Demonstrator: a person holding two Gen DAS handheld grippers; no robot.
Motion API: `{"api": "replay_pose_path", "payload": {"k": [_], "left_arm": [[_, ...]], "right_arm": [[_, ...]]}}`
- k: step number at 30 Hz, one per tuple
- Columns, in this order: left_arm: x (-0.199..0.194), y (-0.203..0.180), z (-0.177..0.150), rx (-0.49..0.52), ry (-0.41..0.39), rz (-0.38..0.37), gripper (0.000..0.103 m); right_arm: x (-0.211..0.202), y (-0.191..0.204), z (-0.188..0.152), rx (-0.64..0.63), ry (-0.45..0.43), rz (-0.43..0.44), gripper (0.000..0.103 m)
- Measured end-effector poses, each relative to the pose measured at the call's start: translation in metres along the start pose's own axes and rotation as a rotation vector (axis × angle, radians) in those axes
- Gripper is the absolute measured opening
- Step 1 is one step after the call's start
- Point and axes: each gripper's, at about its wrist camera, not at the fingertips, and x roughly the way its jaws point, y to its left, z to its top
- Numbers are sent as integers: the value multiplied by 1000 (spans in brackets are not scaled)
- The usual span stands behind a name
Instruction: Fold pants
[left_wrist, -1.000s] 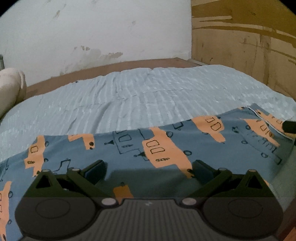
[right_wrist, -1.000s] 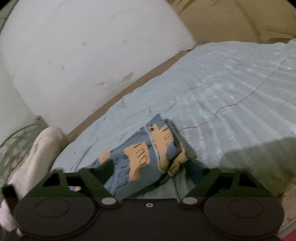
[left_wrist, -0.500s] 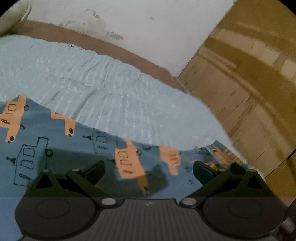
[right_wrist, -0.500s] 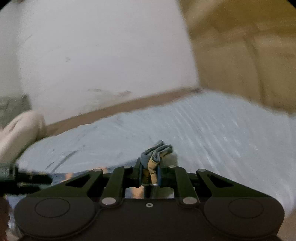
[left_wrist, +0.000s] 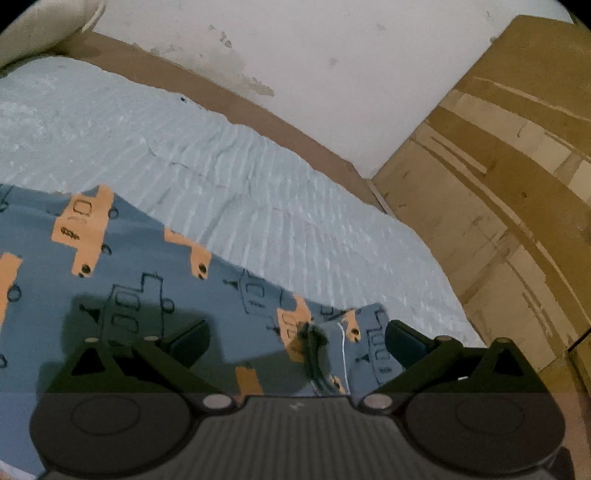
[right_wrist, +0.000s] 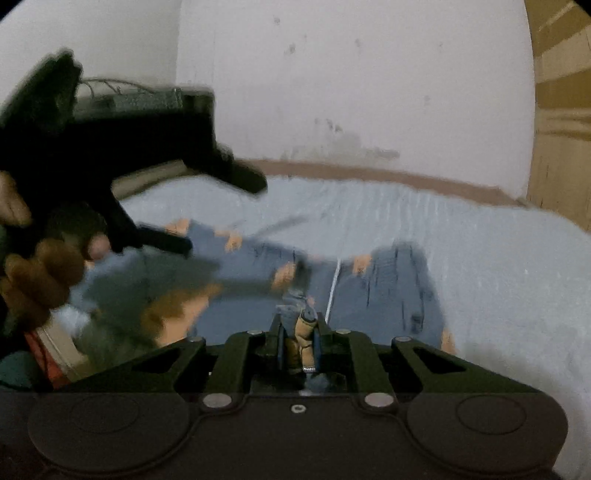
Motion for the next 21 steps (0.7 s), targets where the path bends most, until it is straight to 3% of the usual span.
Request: {"api": "replay_pose_path", "payload": {"k": [5, 7, 12, 17, 21], "left_arm": [[14, -10, -10, 17, 47, -33, 102], [21, -14, -15, 20, 71, -43, 102], [34, -25, -23, 10, 91, -58, 98], [46, -37, -30, -8, 111, -66, 84], [53, -38, -29, -50, 114, -38, 63]], "right_arm": [[2, -25, -4, 148, -13, 48, 15], [1, -37, -8, 282, -26, 106, 16], [3, -91, -35, 775, -53, 293, 13], [0, -96, -42, 846, -87, 322, 13], [-3, -95, -45, 836, -89, 313, 13]]}}
